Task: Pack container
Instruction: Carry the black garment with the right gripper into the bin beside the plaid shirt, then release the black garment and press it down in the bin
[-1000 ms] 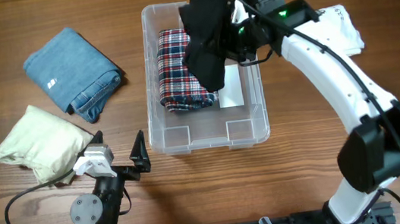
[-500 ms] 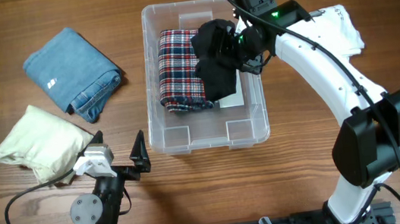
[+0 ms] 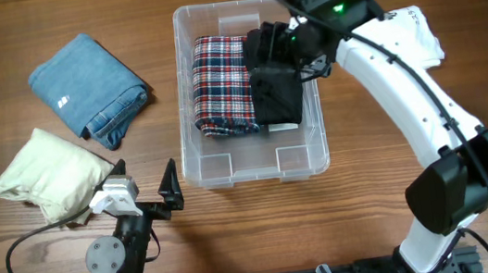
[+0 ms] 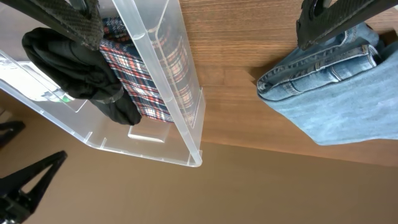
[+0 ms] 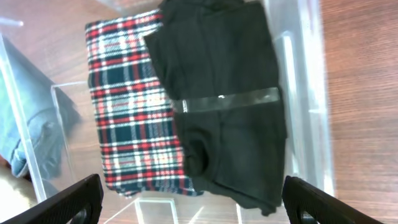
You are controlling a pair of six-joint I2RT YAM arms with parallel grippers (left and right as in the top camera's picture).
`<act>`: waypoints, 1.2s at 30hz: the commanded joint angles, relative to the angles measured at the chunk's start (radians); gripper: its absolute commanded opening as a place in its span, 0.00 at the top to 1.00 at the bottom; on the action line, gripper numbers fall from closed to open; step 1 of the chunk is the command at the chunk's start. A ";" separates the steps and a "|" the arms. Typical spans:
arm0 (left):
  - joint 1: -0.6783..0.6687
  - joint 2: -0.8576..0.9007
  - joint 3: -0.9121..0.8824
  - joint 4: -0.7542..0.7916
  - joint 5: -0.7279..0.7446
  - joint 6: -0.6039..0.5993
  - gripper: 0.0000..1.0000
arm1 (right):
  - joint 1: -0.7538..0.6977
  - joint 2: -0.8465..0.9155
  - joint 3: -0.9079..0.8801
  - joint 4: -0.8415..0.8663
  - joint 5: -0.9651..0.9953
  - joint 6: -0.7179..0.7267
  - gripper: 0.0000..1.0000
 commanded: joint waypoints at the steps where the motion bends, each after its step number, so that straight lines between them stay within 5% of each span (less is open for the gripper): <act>1: -0.005 0.004 -0.008 0.003 0.008 0.016 0.00 | 0.054 0.007 -0.017 0.043 0.072 -0.021 0.11; 3: -0.005 0.004 -0.008 0.003 0.008 0.016 0.00 | 0.074 0.035 -0.017 0.050 0.095 -0.020 0.16; 8: -0.005 0.004 -0.008 0.003 0.008 0.016 0.00 | 0.093 0.130 -0.017 0.042 0.179 -0.015 0.70; 11: -0.005 0.004 -0.008 0.003 0.008 0.016 0.00 | 0.096 0.179 -0.017 0.019 0.171 -0.013 0.88; 22: -0.005 0.004 -0.008 0.003 0.008 0.016 0.00 | 0.106 0.313 -0.017 -0.008 0.159 -0.013 0.93; 36: -0.005 0.004 -0.008 0.003 0.008 0.016 0.00 | 0.105 0.182 0.069 0.085 0.232 -0.021 0.91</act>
